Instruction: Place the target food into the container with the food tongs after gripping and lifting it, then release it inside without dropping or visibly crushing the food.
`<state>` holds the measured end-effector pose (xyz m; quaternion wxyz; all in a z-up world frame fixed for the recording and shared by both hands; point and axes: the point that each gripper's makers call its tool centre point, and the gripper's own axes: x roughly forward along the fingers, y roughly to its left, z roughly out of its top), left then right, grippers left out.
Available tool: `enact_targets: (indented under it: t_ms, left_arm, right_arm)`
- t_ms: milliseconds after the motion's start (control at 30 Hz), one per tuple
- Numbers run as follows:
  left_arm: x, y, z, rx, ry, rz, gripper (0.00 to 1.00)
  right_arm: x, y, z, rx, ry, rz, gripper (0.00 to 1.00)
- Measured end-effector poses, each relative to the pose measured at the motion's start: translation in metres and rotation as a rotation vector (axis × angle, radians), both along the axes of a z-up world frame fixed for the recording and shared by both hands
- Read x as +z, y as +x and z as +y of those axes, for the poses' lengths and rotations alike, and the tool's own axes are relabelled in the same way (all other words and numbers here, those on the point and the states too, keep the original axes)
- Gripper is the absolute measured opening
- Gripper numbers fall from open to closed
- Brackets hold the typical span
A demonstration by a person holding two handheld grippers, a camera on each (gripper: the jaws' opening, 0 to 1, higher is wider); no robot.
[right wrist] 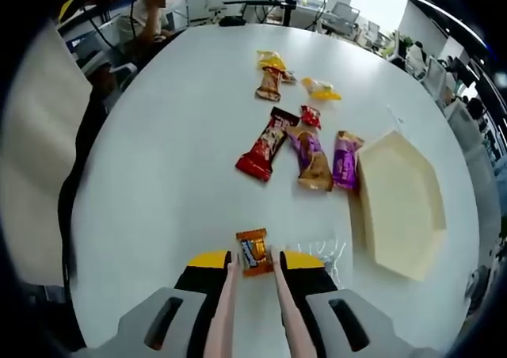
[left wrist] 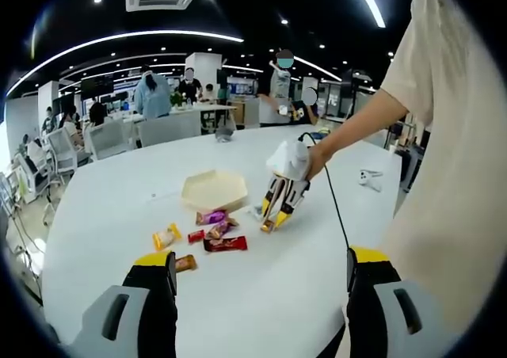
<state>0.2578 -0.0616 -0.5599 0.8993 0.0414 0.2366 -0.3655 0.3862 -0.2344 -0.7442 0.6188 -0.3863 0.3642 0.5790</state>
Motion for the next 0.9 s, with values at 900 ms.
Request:
enact_targets:
  t_ms: [900]
  left_arm:
    - [-0.0020, 0.0007, 0.0055, 0.013, -0.010, 0.008, 0.88]
  right_arm:
    - [-0.0006, 0.0011, 0.0005, -0.088, 0.033, 0.030, 0.20]
